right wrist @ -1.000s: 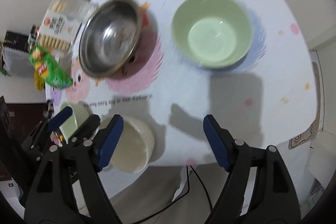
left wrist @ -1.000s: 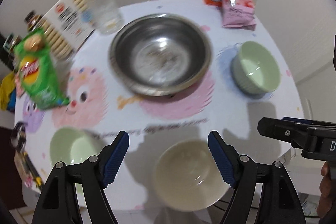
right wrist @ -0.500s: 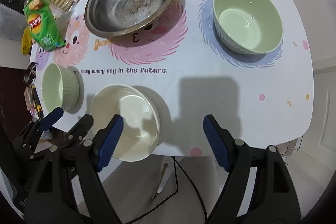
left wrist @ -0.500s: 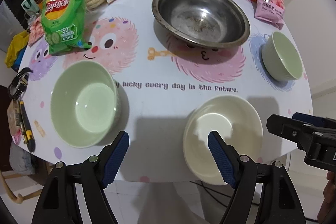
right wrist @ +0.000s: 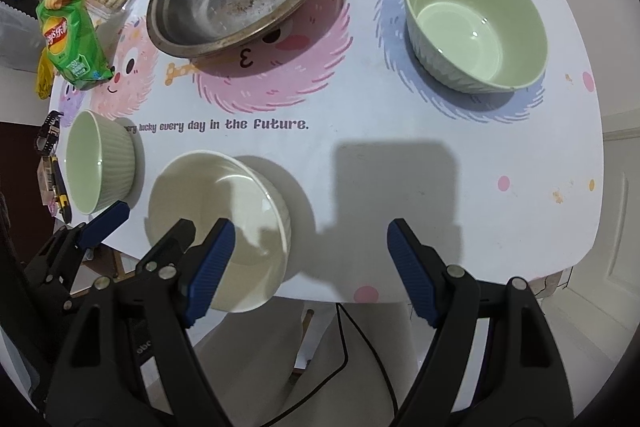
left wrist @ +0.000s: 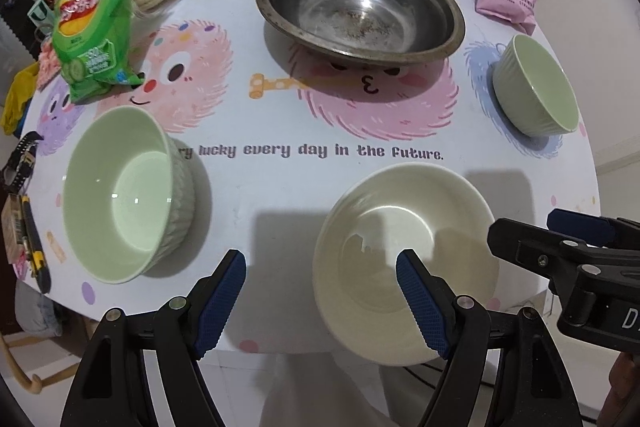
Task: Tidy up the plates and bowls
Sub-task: 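Move both open tools toward the cream ceramic bowls, then grasp a cream bowl rim with the left tool while the right tool grasps another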
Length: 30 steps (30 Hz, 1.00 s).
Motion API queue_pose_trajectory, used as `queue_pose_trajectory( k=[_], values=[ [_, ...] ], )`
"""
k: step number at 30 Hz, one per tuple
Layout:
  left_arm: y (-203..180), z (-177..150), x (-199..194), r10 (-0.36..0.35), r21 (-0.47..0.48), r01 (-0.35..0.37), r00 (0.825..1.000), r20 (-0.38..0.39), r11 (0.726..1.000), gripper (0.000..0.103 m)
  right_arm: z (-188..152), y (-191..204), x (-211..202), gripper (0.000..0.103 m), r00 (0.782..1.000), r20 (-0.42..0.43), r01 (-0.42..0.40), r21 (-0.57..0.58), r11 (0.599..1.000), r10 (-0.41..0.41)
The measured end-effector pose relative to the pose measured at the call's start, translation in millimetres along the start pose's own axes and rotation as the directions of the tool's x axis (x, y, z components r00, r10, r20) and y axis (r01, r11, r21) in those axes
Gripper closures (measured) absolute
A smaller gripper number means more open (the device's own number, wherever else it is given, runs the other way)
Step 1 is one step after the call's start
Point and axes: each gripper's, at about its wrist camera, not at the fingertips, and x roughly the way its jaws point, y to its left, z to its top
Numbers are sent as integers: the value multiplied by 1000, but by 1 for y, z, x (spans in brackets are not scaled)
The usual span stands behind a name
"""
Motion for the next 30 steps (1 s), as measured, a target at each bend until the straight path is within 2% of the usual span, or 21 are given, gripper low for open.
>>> queue_pose_trajectory(
  k=[9,12,15,16,17,21,22,23,24,26,30],
  values=[
    [-3,4,18,5,38,-4,1000,-25,999,24,4,2,19,24,999,-45,-7,-12,1000,7],
    [-4,2,25,-4,49,6,999,-54,999,28,6,-1,27,25,998,-70,-5,8,1000,5],
    [-5,-1,34,-11,63,16,996,-83,998,44,8,-2,36,36,994,-101,-27,26,999,30],
    [-6,-2,36,-9,66,15,996,-89,998,55,8,-3,39,45,993,-111,-37,31,999,40],
    [-6,-2,40,-4,71,12,995,-100,997,61,9,-3,42,57,991,-124,-46,36,998,50],
    [-9,-1,40,-21,84,28,996,-84,996,70,9,0,54,79,982,-170,-79,39,996,85],
    [-10,0,40,-21,90,28,996,-82,996,76,9,5,54,87,981,-171,-85,21,996,88],
    [-12,0,40,-10,96,18,997,-80,995,76,9,9,53,96,982,-169,-88,5,996,87],
    [-13,2,40,-4,99,12,997,-77,995,77,9,15,52,96,983,-169,-71,-22,997,67],
    [-9,2,40,12,88,-6,997,-74,996,89,8,23,52,96,986,-164,-38,-76,996,25],
    [-9,3,41,-7,74,13,997,-73,997,91,8,24,49,96,987,-158,-47,-91,995,33]
  ],
)
